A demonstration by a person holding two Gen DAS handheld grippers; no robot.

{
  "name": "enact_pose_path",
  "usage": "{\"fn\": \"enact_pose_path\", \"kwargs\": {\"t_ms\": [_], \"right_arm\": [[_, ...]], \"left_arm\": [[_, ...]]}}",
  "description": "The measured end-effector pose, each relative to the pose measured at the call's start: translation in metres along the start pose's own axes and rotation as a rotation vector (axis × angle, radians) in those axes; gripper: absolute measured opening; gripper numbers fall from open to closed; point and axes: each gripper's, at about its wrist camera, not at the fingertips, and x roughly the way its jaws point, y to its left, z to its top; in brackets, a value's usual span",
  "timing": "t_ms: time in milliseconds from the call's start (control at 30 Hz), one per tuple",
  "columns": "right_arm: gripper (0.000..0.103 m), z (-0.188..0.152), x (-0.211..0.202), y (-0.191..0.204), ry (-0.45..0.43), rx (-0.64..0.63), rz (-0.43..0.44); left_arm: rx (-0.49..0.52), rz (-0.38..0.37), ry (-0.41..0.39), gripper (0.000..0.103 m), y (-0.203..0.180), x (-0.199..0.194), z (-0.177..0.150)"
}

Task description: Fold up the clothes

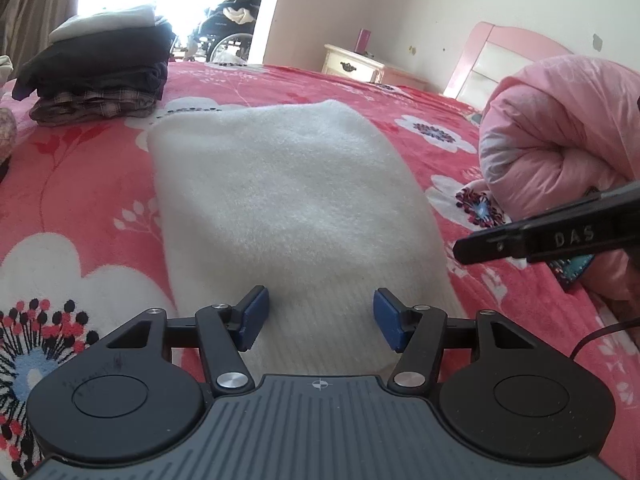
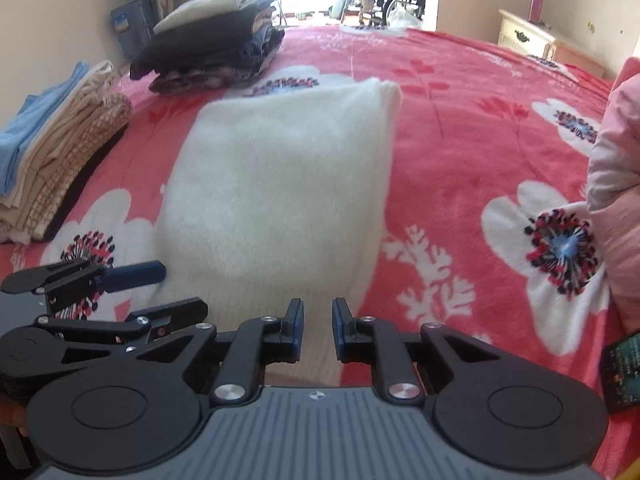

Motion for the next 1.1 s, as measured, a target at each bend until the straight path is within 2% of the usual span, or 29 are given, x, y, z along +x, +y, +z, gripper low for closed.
{"fn": "enact_pose_path", "kwargs": {"t_ms": [100,267,400,533,600,667,733,767,833,967,1033,1100], "right_arm": [[0.018,0.011,0.005,-0.003,-0.028,-0.020,0.006],[0.017,0.002,0.054,-0.005,0.032,-0.045,0.004],[0.016,0.009,0.041,-0.008,0.025,-0.048,0.013],[0.017,0.030,0.018,-0.004,-0.062,-0.082,0.039],[0.017,0.043,0.020,-0.002,-0.119,-0.080,0.057],[0.017,0.052,0.024,0.001,-0.151,-0.089,0.060],[0.016,0.058,0.029,0.003,-0.165,-0.106,0.053],[0.016,0.061,0.032,0.004,-0.171,-0.114,0.050],[0.016,0.067,0.037,0.006,-0.185,-0.131,0.042],[0.016,0.079,0.048,0.010,-0.213,-0.165,0.028],[0.016,0.085,0.054,0.012,-0.226,-0.181,0.020],[0.016,0.095,0.066,0.013,-0.246,-0.184,-0.006]], "left_arm": [[-0.002,-0.004,0.017,0.058,0.000,0.003,-0.001],[0.009,-0.010,0.044,0.058,-0.001,0.006,-0.002],[-0.021,-0.013,0.013,0.055,0.003,-0.004,0.009],[-0.063,-0.026,-0.052,0.055,0.008,-0.009,0.035],[-0.046,-0.012,-0.044,0.055,0.008,0.001,0.046],[-0.021,0.003,0.057,0.055,0.008,0.026,0.051],[-0.089,0.010,0.120,0.055,0.018,0.047,0.044],[-0.130,-0.012,0.111,0.054,0.024,0.047,0.040],[-0.143,-0.037,0.093,0.054,0.029,0.041,0.036],[-0.191,-0.043,0.054,0.051,0.039,0.032,0.042],[-0.207,-0.024,0.018,0.051,0.041,0.031,0.048],[-0.193,0.038,0.039,0.051,0.042,0.040,0.051]]}}
